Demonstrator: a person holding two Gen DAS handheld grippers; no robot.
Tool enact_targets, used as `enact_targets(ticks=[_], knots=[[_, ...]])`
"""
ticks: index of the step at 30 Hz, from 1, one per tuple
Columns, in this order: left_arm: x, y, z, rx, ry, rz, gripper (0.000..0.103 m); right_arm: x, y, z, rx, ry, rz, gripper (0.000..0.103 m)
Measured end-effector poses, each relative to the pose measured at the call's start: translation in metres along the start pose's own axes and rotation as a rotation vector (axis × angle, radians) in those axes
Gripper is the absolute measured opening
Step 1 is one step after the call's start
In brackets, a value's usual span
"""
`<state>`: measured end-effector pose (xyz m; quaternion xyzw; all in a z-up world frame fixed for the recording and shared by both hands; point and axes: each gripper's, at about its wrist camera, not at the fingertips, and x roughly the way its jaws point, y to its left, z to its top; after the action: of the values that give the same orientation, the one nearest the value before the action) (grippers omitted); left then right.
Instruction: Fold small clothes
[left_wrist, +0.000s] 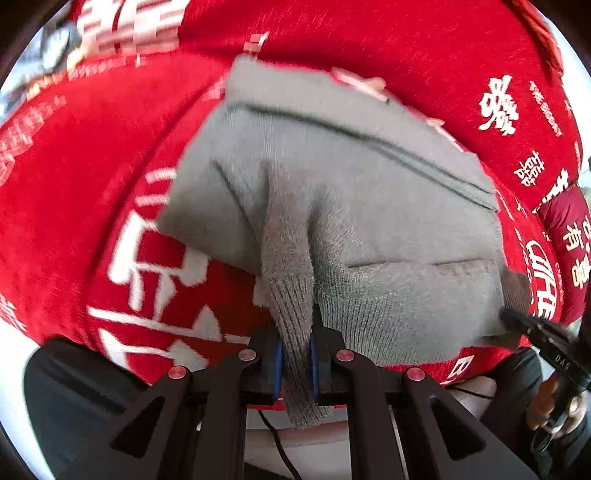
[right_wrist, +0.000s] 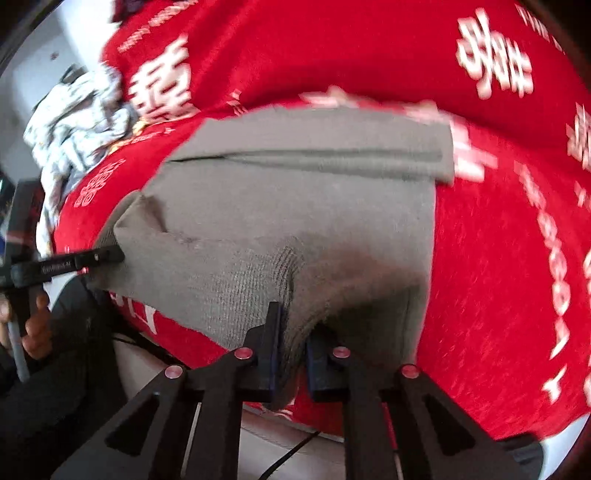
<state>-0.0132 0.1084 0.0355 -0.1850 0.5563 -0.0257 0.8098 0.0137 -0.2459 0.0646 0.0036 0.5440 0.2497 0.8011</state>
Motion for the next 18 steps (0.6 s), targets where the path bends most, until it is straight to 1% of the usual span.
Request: enact_targets(ticks=[2,4,6,7,9,10,11,12,13,15,16,18], knots=[[0.007,0.003,0.0,-0.015,0.022,-0.013,0.012,0.003,-0.009,-0.003,0.039,0.022,0.039,0.015],[0.012,0.006,-0.001,-0.028,0.037,-0.023,0.012,0.001,-0.018,-0.007,0.067,0.019,0.059,0.023],[0.012,0.007,-0.002,-0.031,0.034,-0.03,0.012,-0.002,-0.025,-0.012,0.106,0.008,0.072,0.046],[0.013,0.007,-0.002,-0.029,0.032,-0.031,0.012,-0.003,-0.031,-0.013,0.136,-0.002,0.087,0.05],[0.014,0.007,-0.003,-0.028,0.031,-0.03,0.012,-0.003,-0.04,-0.015,0.198,-0.028,0.135,0.05],[0.014,0.006,-0.003,-0.026,0.03,-0.028,0.012,0.0,-0.042,-0.016,0.216,-0.033,0.157,0.05],[0.014,0.006,-0.003,-0.018,0.028,-0.025,0.012,0.005,-0.042,-0.015,0.218,-0.014,0.173,0.032],[0.013,0.005,-0.003,-0.009,0.027,-0.019,0.012,0.011,-0.041,-0.015,0.208,0.014,0.171,0.007],[0.012,0.004,-0.003,0.001,0.023,-0.012,0.012,0.018,-0.036,-0.016,0.187,0.045,0.148,0.008],[0.009,0.0,-0.003,0.02,0.016,0.002,0.011,0.019,-0.026,-0.016,0.147,0.044,0.127,0.008],[0.002,-0.002,-0.003,0.032,0.0,0.01,0.011,0.013,-0.019,-0.015,0.112,0.019,0.115,0.007],[-0.017,-0.002,-0.003,0.043,-0.054,-0.005,0.01,-0.002,-0.013,-0.011,0.074,-0.032,0.109,0.007]])
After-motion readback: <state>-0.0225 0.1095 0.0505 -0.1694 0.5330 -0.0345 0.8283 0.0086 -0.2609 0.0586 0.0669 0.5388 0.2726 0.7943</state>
